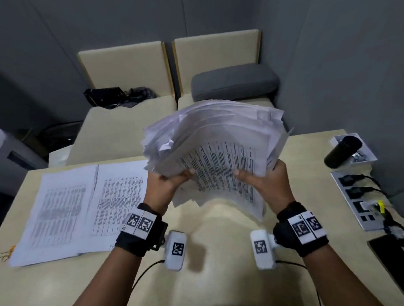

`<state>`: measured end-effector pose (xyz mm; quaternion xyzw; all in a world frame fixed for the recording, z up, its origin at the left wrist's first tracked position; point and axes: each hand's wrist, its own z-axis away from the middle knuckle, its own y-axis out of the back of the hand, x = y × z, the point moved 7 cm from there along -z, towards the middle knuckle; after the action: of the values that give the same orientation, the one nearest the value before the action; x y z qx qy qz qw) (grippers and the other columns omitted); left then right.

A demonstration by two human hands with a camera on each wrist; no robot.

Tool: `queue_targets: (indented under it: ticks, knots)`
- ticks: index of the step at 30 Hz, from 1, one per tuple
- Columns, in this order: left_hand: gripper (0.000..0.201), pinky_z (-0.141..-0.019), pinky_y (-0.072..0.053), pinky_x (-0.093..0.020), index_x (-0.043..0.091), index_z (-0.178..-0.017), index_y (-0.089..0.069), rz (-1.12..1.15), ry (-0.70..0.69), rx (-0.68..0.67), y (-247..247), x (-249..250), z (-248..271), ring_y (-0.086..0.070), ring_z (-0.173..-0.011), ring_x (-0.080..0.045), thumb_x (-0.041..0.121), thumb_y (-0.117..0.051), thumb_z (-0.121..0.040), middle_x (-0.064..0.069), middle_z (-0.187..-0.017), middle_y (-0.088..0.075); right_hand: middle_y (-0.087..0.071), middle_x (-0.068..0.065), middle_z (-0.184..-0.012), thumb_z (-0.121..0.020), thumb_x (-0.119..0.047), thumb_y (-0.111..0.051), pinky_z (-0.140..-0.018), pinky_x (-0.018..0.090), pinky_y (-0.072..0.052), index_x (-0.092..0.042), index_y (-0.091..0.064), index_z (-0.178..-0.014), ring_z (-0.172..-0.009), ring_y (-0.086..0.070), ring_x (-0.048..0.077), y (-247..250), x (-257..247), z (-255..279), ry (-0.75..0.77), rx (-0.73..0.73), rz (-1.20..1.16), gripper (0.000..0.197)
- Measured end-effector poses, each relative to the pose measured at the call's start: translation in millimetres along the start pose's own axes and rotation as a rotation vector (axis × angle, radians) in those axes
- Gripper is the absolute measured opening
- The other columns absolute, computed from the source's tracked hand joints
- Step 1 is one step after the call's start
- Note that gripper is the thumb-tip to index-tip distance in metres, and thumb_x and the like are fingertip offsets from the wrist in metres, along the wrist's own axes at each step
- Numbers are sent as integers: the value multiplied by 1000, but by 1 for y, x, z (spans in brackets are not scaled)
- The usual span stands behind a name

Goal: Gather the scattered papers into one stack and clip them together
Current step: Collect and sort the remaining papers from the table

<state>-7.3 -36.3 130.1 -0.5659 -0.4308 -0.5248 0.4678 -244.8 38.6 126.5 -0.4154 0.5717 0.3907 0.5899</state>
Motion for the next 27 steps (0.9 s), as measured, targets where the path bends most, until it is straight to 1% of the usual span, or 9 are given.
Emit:
queue_targets:
  ticks: [2,5,7,9,13,19,22,25,27]
  knots:
    - [60,-77,-56,-21,-6,-116,-60,-57,-1,2,3,1,3,-69,-83,-1,21,-85,-68,3,-92,-73,-75,-2,-99,-66,2,-85,-81,31,-60,-22,-65,-106,-92,-72,9,1,0,-3,18,53,-38,52]
    - [40,-77,-58,-37,12,-107,-66,-62,46,66,7,-13,3,-71,-83,-10,-6,-77,-73,3,-90,-76,-67,7,-115,-63,3,-86,-85,37,-58,-34,-54,-118,-104,-68,21,0,14,-5,9,99,-80,73]
    - [38,-85,-56,-47,17,-104,-68,-97,56,89,5,-22,1,-70,-89,-18,-7,-75,-75,0,-94,-76,-64,11,-120,-61,-3,-88,-88,43,-57,-35,-56,-117,-106,-66,26,0,21,-7,17,126,-59,72]
    - [35,-90,-54,-55,20,-102,-69,-113,49,96,5,-28,-2,-69,-94,-27,-3,-76,-76,-7,-99,-74,-66,9,-115,-63,3,-86,-83,37,-58,-31,-58,-112,-99,-69,17,0,26,-7,13,150,-83,66]
    - [37,-84,-59,-37,17,-106,-69,-54,31,87,-2,-21,-3,-72,-91,-19,0,-78,-75,-2,-95,-76,-66,-2,-100,-64,12,-82,-68,19,-56,-28,-58,-103,-82,-69,0,2,26,-9,-8,146,-148,61]
    - [24,-71,-54,-23,13,-89,-70,-14,-68,89,-4,1,-7,-66,-76,-12,10,-82,-68,8,-78,-72,-63,-4,-109,-61,-4,-88,-73,16,-54,-29,-64,-102,-98,-65,8,6,16,-9,6,116,-137,54]
    - [21,-68,-52,-21,15,-85,-69,-40,-113,106,-3,6,-12,-63,-73,-9,11,-83,-70,11,-76,-69,-68,-4,-101,-63,-9,-89,-75,18,-54,-22,-66,-103,-96,-65,6,-3,-2,-12,98,81,-79,48]
    - [21,-67,-51,-20,20,-82,-69,-42,-127,145,0,4,-16,-61,-71,-8,27,-84,-69,12,-75,-68,-70,0,-102,-63,-7,-89,-79,20,-55,-16,-65,-107,-97,-66,10,-7,-8,-16,137,83,-70,51]
    - [23,-66,-49,-21,16,-82,-69,-33,-119,211,6,1,-18,-59,-68,-7,30,-82,-69,11,-72,-67,-66,-4,-109,-61,-8,-90,-83,22,-55,-22,-63,-111,-100,-65,9,-9,6,-19,73,46,-32,58]
